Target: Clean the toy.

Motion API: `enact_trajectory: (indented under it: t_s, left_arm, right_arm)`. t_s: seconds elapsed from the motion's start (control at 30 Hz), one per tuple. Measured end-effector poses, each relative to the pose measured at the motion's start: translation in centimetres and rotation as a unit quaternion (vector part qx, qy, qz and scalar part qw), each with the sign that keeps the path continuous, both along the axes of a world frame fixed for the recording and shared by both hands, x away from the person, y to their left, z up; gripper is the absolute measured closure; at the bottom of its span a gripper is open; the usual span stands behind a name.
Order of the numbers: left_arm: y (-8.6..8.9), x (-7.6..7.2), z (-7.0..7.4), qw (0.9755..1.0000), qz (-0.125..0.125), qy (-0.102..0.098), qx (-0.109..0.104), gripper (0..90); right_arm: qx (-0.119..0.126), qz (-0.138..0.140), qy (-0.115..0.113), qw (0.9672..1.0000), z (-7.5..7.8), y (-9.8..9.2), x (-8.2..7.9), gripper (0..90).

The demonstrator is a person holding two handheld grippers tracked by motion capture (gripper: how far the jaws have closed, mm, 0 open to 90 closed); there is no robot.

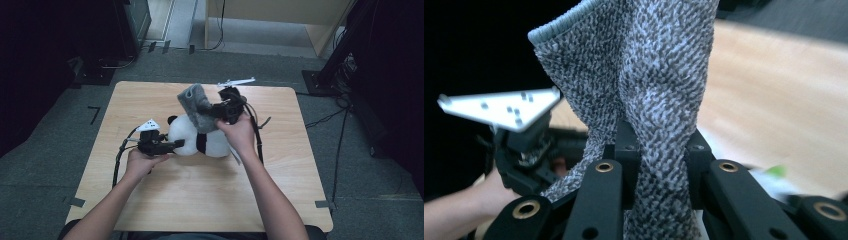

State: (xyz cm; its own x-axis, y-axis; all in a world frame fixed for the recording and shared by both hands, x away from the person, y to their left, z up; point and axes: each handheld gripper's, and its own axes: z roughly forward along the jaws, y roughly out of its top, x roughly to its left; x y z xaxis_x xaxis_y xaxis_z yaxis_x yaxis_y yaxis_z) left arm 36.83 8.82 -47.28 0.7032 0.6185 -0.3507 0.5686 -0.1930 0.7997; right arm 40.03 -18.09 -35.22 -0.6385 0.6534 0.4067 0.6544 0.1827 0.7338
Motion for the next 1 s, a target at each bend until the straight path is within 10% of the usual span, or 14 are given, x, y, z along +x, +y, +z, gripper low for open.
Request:
enact_trajectory:
  t_s: [0.3, 0.43, 1.0]
  left_arm:
    - [-0.1, 0.0, -0.1, 0.9999, 0.014, 0.003, -0.002, 44.2]
    - [-0.4, -0.2, 0.0, 0.9998, 0.016, 0.001, 0.007, 44.3]
    - [-0.5, 0.5, -1.3, 0.9990, 0.029, 0.033, 0.002, 44.6]
  right_arm:
    - [0.005, 0.029, 0.018, 0.9994, -2.0, 4.9, -0.2, 76.5]
    - [-0.054, 0.017, 0.020, 0.9982, -3.5, 6.5, 0.0, 75.9]
    - [-0.078, -0.016, 0.046, 0.9958, -4.5, 1.4, 0.7, 75.9]
